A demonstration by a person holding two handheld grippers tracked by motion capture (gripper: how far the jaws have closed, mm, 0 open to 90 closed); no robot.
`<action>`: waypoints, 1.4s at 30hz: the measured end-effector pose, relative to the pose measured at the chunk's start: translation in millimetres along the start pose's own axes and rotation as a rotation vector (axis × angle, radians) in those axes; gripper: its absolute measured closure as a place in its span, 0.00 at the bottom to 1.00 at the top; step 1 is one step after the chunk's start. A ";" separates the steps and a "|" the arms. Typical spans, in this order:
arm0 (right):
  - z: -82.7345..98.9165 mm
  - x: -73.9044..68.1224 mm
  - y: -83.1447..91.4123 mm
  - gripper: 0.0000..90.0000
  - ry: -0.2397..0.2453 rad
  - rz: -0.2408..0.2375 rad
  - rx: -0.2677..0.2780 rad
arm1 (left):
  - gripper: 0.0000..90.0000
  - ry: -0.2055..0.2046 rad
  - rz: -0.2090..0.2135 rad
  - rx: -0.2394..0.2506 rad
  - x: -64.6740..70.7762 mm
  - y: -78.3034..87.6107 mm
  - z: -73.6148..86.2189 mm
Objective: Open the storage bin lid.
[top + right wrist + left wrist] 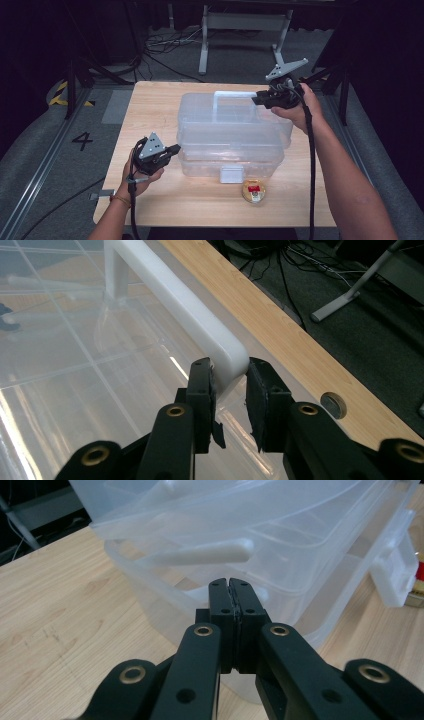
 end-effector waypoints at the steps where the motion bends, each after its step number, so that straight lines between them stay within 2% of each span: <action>1: -0.9 0.8 -0.3 0.82 0.000 -0.002 -0.002 | 1.00 -0.008 -0.003 -0.001 1.6 -1.1 -1.7; 9: -2.3 1.6 -0.6 0.82 0.002 0.006 -0.006 | 1.00 -0.002 -0.023 0.012 2.0 -1.2 -5.4; 13: -0.8 0.1 -0.5 0.82 0.005 0.007 -0.003 | 1.00 0.027 -0.040 0.041 -2.4 2.1 -8.1; 22: 3.4 -5.7 0.2 0.81 0.019 0.018 0.005 | 1.00 0.013 -0.057 0.040 0.0 0.4 -9.6; 24: 4.4 -6.0 1.0 0.76 0.025 0.034 0.011 | 1.00 0.001 -0.061 0.035 0.6 0.7 -9.4; 26: 6.4 -5.6 3.5 0.74 0.021 0.043 0.017 | 1.00 0.001 -0.063 0.033 0.2 1.1 -9.2; 28: 10.0 -4.7 7.9 0.71 0.016 0.043 0.031 | 1.00 0.001 -0.065 0.030 0.0 1.3 -8.8; 34: 26.3 -7.7 33.7 0.62 0.051 0.055 0.081 | 1.00 0.003 -0.069 0.033 -1.2 2.0 -9.3; 38: 41.5 -6.4 53.1 0.58 0.040 0.078 0.126 | 1.00 0.005 -0.071 0.035 -2.0 2.7 -10.2; 42: 59.0 -7.5 66.5 0.53 0.054 0.115 0.138 | 1.00 0.006 -0.073 0.035 -2.4 3.2 -11.0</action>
Point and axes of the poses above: each handheld gripper's, and its own axes: y roughly backward along the jaws, z roughly out of its underside, x roughly to its right, the point moved 2 cm from there along -y, roughly forward along the jaws, and after that the axes turned 4 degrees about y, right-handed, at the moved point
